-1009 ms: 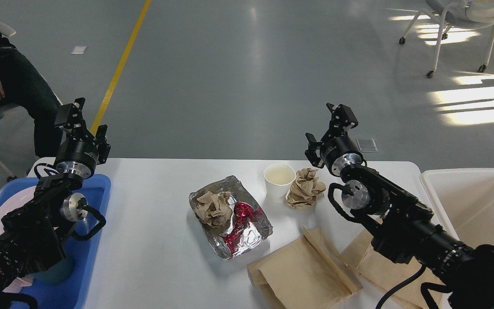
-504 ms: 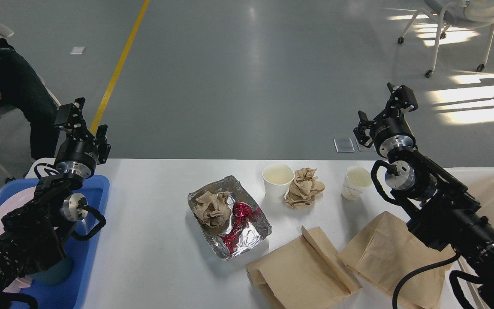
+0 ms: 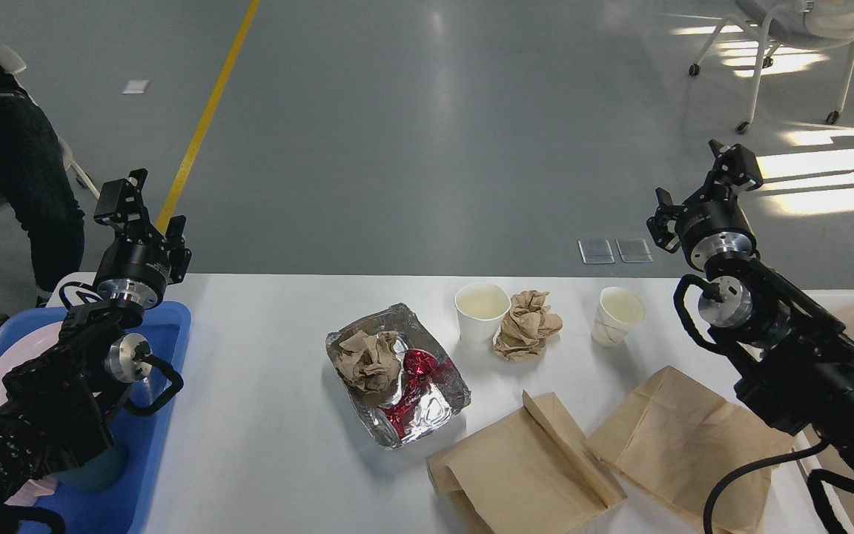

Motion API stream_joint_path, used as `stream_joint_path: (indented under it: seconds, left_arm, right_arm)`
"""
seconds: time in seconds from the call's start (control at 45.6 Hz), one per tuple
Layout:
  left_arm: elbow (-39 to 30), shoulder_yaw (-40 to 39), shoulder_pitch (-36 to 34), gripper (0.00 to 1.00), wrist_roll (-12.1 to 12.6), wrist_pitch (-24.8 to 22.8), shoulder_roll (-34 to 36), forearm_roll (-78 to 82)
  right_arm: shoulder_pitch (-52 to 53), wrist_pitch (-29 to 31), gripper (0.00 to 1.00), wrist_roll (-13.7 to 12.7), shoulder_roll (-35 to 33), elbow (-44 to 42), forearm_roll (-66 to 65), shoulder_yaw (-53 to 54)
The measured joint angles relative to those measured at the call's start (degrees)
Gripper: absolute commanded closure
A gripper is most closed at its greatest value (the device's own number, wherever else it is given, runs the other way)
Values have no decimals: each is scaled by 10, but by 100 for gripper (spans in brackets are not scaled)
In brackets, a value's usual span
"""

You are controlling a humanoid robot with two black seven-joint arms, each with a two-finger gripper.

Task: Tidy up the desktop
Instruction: 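Raise the right gripper up and away from the brown paper bags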

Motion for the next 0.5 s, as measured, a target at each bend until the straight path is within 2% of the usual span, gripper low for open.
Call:
stream_joint_path:
  seconds: [0.504]
  left_arm:
    - [0, 0, 0, 3, 0, 0, 0, 0]
  right_arm:
    - [-24, 1, 0, 1, -23, -5, -1, -40]
